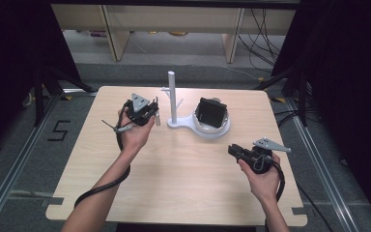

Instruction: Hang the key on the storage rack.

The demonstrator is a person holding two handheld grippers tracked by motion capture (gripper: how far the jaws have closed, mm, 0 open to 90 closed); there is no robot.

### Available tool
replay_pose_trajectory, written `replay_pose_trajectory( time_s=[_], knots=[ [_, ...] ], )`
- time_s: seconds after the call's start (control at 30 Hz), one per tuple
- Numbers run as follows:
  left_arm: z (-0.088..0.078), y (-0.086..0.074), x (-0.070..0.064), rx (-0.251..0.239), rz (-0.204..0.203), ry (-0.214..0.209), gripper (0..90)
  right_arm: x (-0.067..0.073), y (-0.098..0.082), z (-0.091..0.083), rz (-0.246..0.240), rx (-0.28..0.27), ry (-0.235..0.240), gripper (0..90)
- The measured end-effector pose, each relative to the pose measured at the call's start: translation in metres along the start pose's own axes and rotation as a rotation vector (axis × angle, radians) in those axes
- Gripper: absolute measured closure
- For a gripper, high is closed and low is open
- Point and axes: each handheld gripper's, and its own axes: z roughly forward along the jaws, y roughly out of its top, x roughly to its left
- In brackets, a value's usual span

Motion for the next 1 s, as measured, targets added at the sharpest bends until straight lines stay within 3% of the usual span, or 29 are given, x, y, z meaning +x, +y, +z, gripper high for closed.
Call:
replay_pose_trajectory(
  time_s=[0.2,0.23,0.43,0.5,0.8,0.83,0.87,1.0],
  knots=[
    [0.007,0.006,0.0,0.001,-0.014,0.017,84.5,0.0,-0.001,0.001,-0.01,-0.007,0.002,76.0],
    [0.008,0.007,0.0,0.0,-0.011,0.021,84.5,0.001,-0.001,0.001,0.013,-0.002,0.014,76.0],
    [0.011,0.01,0.001,-0.002,-0.013,0.032,84.5,0.0,-0.001,0.001,-0.002,-0.009,0.006,76.0],
    [0.012,0.01,0.002,-0.001,-0.013,0.035,84.5,0.003,-0.002,0.0,0.034,-0.002,0.011,76.0],
    [0.012,0.012,0.006,0.006,-0.026,0.052,84.5,0.003,-0.002,0.0,0.037,0.001,0.009,75.8],
    [0.011,0.013,0.009,0.034,0.006,0.056,84.5,0.002,-0.002,-0.001,0.025,0.004,0.008,75.8],
    [0.013,0.014,0.006,0.002,-0.028,0.054,84.5,0.001,-0.002,0.0,0.009,0.003,0.004,75.8],
    [0.015,0.016,0.005,-0.004,-0.013,0.063,84.5,0.001,-0.003,0.001,-0.007,-0.004,0.002,75.8]
  ],
)
